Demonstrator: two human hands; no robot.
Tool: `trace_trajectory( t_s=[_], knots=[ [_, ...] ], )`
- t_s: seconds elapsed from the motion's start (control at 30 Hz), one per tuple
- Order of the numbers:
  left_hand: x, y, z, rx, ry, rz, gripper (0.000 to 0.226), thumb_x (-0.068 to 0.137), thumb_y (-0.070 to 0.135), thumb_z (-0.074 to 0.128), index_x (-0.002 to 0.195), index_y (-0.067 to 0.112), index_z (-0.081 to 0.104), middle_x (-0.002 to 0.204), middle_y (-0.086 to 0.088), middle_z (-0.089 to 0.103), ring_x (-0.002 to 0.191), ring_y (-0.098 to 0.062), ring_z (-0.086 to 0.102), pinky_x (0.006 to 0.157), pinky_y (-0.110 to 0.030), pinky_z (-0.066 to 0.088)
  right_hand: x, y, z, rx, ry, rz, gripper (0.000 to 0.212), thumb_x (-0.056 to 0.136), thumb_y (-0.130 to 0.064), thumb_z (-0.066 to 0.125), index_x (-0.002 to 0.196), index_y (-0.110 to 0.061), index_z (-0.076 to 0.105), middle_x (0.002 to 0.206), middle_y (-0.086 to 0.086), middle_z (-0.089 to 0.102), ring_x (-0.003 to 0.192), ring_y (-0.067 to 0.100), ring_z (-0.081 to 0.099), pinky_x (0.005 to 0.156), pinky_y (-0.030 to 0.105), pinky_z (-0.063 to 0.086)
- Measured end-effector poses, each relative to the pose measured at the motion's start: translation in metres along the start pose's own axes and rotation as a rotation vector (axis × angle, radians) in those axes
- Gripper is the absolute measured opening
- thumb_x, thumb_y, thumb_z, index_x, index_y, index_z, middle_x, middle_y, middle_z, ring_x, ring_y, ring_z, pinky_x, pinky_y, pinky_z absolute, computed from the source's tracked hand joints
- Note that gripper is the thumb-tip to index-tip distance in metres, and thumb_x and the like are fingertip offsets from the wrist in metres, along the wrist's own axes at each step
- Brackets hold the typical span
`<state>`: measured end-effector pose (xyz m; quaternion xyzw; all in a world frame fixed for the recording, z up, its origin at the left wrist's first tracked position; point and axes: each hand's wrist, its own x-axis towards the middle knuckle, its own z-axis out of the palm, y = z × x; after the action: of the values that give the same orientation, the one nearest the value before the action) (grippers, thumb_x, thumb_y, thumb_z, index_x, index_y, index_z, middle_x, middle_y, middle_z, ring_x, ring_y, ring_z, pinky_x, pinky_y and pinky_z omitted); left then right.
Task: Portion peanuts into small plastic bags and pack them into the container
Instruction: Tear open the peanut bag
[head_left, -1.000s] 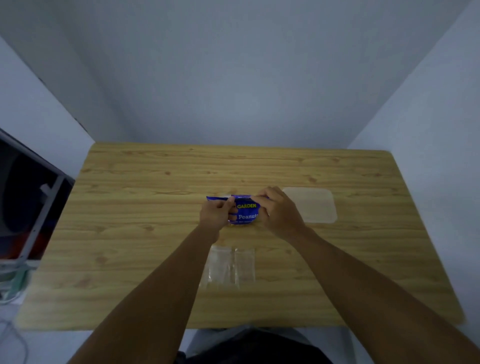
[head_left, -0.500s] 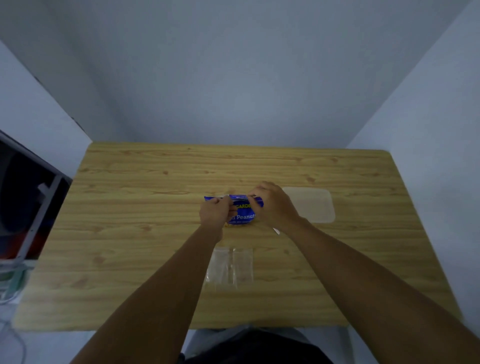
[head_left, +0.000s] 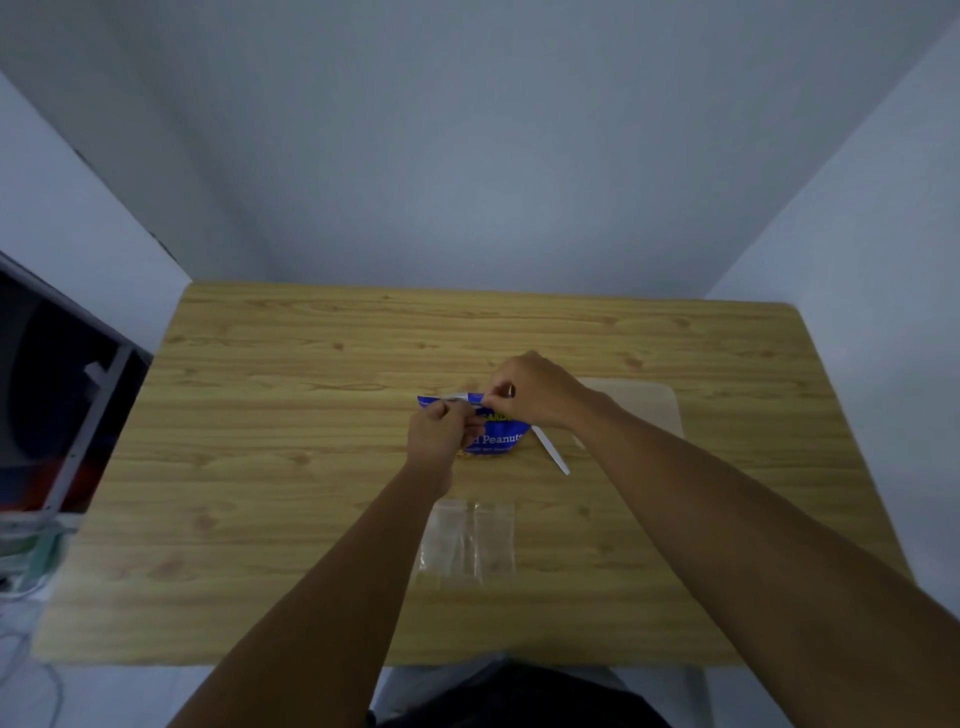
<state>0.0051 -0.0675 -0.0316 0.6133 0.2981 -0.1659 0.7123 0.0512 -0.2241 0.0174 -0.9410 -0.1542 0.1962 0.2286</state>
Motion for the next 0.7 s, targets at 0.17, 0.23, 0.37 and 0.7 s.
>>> trace_trajectory(
  t_s=[0.17,0.23,0.37,0.7],
  knots=[
    [0.003,-0.006,0.0,0.04,0.018,0.039,0.017,0.089,0.005,0.056,0.093,-0.006,0.068,0.076,-0.015,0.071,0.068,-0.02,0.066,0.065,-0.028,0.054,0.01,0.001,-0.001,-0.057,-0.057,0.012,0.019,0.095,-0.022,0.061,0.084,-0.015,0.073,0.079,0.0,0.071,0.069,0.019,0.066,0.059,0.031,0.047],
    [0.003,-0.008,0.0,0.069,0.035,0.059,0.017,0.088,0.005,0.056,0.09,-0.008,0.067,0.073,-0.014,0.071,0.066,-0.019,0.066,0.063,-0.028,0.054,0.013,0.003,0.001,-0.067,-0.046,-0.004,0.02,0.095,-0.018,0.06,0.082,-0.008,0.071,0.079,0.004,0.07,0.07,0.024,0.065,0.059,0.035,0.046],
    [-0.005,-0.011,0.003,0.097,0.049,0.061,0.017,0.089,0.007,0.059,0.083,-0.007,0.066,0.07,-0.014,0.07,0.063,-0.018,0.065,0.059,-0.027,0.053,0.018,0.008,0.003,-0.08,0.003,-0.029,0.018,0.089,-0.01,0.056,0.076,-0.004,0.066,0.074,0.009,0.068,0.069,0.03,0.064,0.063,0.045,0.052],
    [-0.032,-0.018,-0.02,0.225,-0.035,0.005,0.02,0.089,0.014,0.063,0.075,0.002,0.068,0.068,-0.015,0.072,0.058,-0.018,0.063,0.06,-0.031,0.047,0.043,0.017,-0.013,-0.332,0.14,-0.171,0.019,0.101,-0.02,0.051,0.095,-0.008,0.064,0.098,0.008,0.064,0.089,0.027,0.06,0.069,0.039,0.048]
  ],
)
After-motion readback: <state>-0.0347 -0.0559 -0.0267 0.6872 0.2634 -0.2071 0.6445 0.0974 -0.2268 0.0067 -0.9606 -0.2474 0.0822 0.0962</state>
